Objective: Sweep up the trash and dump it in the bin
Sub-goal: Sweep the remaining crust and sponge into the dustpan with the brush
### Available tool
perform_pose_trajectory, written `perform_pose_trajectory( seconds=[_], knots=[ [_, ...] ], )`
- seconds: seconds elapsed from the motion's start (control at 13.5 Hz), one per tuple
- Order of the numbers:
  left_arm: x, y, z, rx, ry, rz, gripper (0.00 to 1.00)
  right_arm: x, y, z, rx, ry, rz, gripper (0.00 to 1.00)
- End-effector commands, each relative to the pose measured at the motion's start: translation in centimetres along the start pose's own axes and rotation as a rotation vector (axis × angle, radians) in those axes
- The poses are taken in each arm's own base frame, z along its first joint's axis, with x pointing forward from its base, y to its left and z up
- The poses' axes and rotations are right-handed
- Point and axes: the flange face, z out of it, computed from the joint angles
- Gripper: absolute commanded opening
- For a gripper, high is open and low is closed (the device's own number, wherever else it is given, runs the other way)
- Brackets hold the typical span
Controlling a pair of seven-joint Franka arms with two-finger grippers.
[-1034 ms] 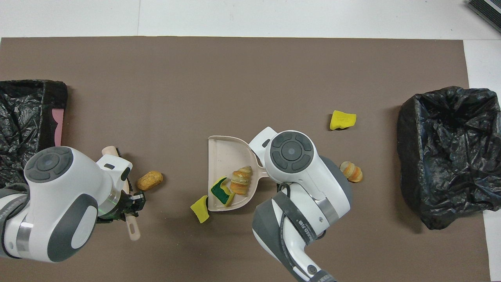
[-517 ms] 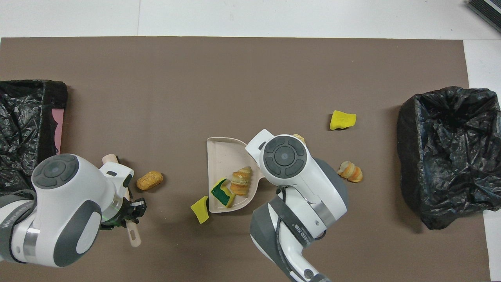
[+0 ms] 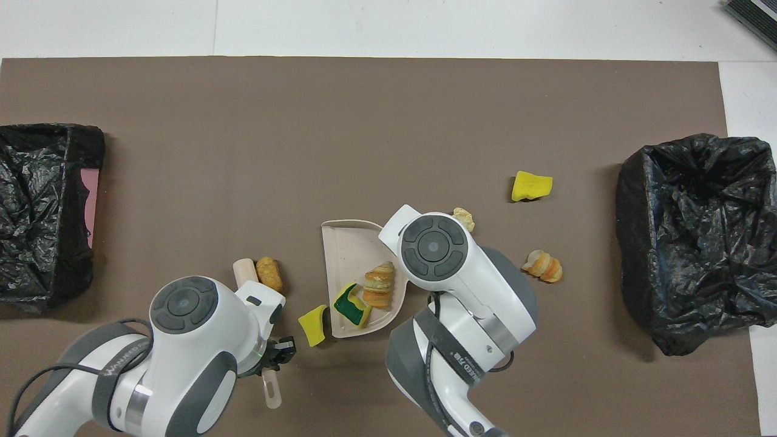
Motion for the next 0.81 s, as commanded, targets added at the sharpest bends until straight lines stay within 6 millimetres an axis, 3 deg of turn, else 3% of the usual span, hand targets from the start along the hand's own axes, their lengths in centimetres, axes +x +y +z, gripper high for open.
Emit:
perform_pose_trajectory(
  seconds=[0.0, 0.37, 0.52, 0.74],
  knots=[
    [-1.3, 2.6, 0.8, -0.066, 0.015, 0.014, 0.0, 0.3, 0.0, 0.4, -0.007, -0.007, 0.02, 0.0],
    [-1.8, 7.7, -1.1, -0.109, 0.041, 0.095, 0.0, -0.5, 1.6, 0.5, -0.01, 0.003, 0.055, 0.0],
    [-1.3, 8.6, -2.1, -0.123, 0.048, 0.098, 0.0, -1.8, 2.5, 0.1, -0.011, 0.015, 0.075, 0.0],
    [-0.6, 8.7, -3.7, -0.143, 0.059, 0.09, 0.0, -2.1, 2.6, 0.3, 0.01, 0.04, 0.109, 0.0]
  ],
)
